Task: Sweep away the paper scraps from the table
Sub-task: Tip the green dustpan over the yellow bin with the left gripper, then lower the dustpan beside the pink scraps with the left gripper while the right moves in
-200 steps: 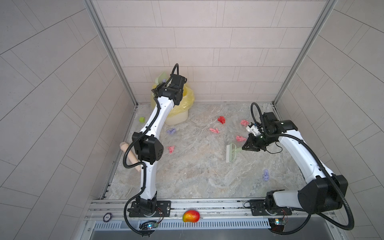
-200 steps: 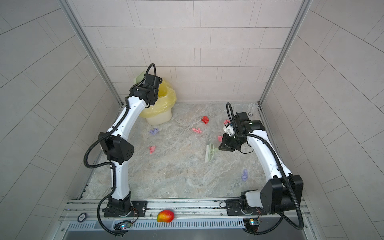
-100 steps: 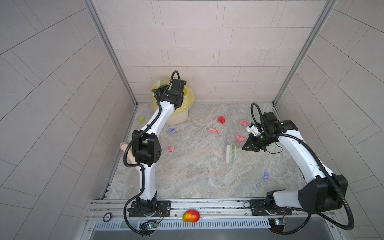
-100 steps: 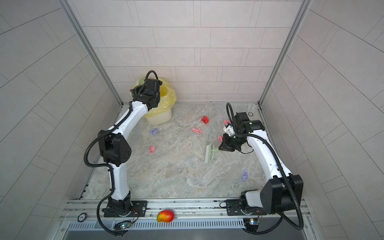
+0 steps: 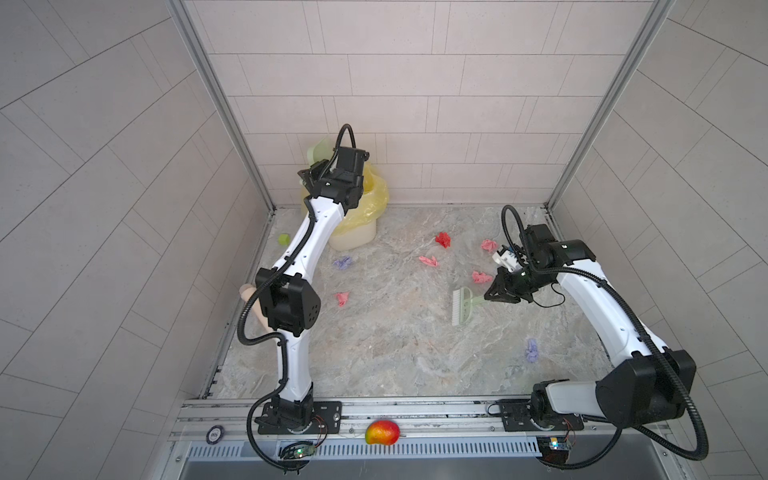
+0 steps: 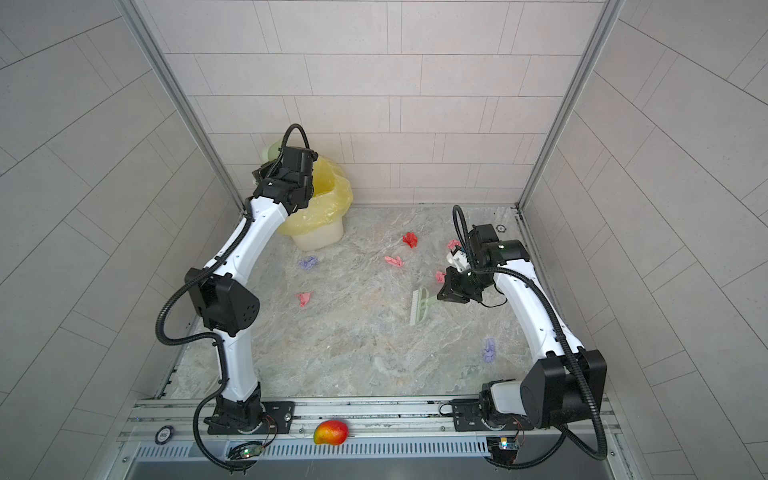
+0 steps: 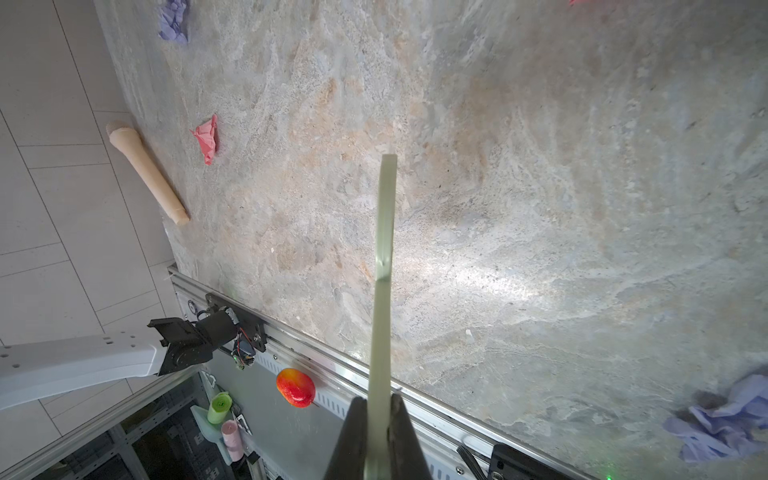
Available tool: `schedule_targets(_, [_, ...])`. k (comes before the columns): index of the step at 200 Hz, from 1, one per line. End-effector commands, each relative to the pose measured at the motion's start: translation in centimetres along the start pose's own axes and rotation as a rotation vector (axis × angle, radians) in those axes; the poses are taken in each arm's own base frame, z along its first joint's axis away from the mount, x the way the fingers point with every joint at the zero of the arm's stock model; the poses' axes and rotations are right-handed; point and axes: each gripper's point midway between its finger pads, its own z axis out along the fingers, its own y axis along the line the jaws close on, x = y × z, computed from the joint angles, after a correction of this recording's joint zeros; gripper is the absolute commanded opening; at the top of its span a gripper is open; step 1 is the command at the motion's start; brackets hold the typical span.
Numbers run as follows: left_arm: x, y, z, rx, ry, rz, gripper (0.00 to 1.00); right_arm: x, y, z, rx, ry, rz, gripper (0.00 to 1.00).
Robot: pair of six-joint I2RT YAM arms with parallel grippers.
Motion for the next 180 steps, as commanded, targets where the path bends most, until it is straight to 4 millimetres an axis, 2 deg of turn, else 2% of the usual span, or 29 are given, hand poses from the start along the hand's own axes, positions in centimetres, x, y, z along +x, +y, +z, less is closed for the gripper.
schedule_targets(1, [0.7,0.8,-3.8,0.112,-0.101,-0.171,0.0,-0.2,0.4,-1.3,0.019,-0.031,-0.019,0.0])
schedule_targets(37, [-1.1,-2.6,-8.4,0.285,-0.222,-0.235,0.0,-1.0,0.0,-2.6,0.082,-0.086,-0.031,0.0])
schedule_targets(89, [-2.8,-8.6,-15.4,0.561,-0.364,-0.291,0.0,-3.2,-1.3,-6.7,0.192,-0.263,-0.007,0.0])
schedule_targets(145, [-1.3,-15.4,-19.9,0.795,-0.381,-0.238,0.0,-4.4,-4.2,-9.8,0.412,-0.335,-0.073,0.0])
schedule_targets(180, [1.0,-21.1,-22.6,0.995,-0.349,-0.149,0.0,-5.5,-5.6,-10.9,0.535,-0.343,-0.129,0.0])
